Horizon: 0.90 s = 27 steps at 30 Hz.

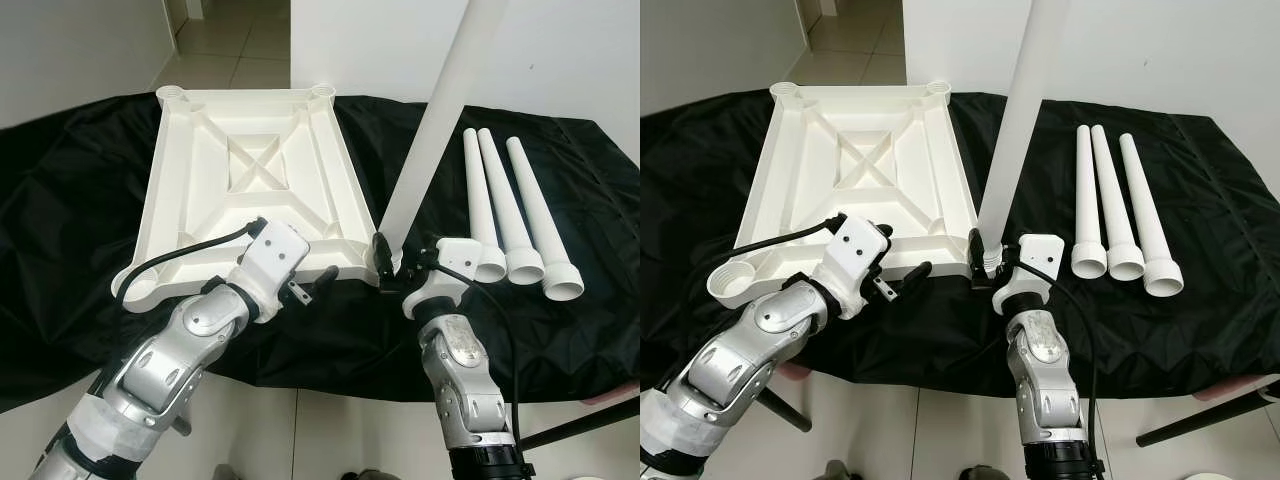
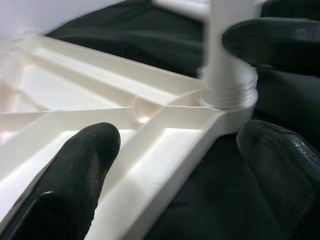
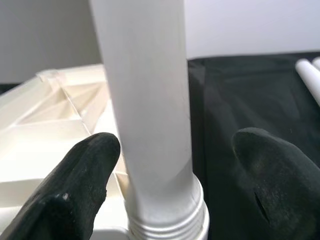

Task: Building children table

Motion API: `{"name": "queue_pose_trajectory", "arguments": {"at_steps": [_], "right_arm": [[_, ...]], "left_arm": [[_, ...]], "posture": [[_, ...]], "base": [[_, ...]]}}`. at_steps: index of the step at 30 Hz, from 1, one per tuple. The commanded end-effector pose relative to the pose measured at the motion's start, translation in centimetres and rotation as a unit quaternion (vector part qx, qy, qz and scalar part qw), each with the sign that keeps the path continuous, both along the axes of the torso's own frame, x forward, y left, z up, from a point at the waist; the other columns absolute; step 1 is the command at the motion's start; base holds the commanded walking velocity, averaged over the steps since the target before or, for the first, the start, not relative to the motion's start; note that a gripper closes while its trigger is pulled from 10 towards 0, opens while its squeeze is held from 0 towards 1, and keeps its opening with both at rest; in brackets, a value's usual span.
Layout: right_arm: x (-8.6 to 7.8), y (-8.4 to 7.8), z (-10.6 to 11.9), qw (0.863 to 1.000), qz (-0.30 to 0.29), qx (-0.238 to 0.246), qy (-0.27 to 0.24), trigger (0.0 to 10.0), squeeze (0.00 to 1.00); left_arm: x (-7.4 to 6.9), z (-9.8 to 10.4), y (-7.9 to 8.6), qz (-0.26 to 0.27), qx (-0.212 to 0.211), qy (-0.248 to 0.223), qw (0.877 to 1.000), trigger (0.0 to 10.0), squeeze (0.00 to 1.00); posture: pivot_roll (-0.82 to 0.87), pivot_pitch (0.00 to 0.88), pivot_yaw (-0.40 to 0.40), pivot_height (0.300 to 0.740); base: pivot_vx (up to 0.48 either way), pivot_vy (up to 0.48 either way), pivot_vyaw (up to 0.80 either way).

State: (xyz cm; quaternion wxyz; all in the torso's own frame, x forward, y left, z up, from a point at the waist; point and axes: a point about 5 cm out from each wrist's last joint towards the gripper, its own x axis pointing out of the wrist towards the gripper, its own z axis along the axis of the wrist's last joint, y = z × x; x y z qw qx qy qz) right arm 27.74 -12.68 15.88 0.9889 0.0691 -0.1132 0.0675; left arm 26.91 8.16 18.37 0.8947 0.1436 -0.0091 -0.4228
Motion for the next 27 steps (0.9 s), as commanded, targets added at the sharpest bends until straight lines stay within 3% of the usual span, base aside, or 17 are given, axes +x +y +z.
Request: {"name": "queue_pose_trajectory", "arguments": {"at_steps": [1,5,7,12,27], "right_arm": [[-1.0,-0.3,-0.7,1.000,0.015,-0.010,0.005,10.0,0.00],[-1.4,-0.4,-1.0,1.000,0.024,-0.016,0.009,10.0,0.00],[-2.0,-0.9,-1.5,0.999,0.034,-0.026,0.013,10.0,0.00],[-2.1,-1.2,-1.8,0.998,0.046,-0.028,0.015,10.0,0.00],[-0.7,-1.8,-0.7,0.998,0.046,-0.029,-0.013,10.0,0.00]], "left_arm": [[0.8,-0.1,1.3,0.010,-0.003,0.022,1.000,10.0,0.00],[1.5,-0.3,2.0,0.036,-0.002,0.036,0.999,10.0,0.00],[2.0,-1.2,2.5,0.056,0.024,0.050,0.997,10.0,0.00],[2.4,-1.6,2.6,0.065,0.031,0.054,0.996,10.0,0.00],[4.8,-4.9,3.4,0.119,0.110,0.138,0.977,10.0,0.00]], "posture": [[-0.04,0.095,-0.001,0.740],[-0.05,0.098,0.007,0.740],[-0.05,0.098,0.011,0.740],[-0.06,0.099,0.012,0.740],[-0.08,0.091,0.054,0.740]], "base": [[0.000,0.000,0.00],[0.000,0.000,0.00],[0.000,0.000,0.00],[0.000,0.000,0.00],[0.000,0.000,0.00]]}}
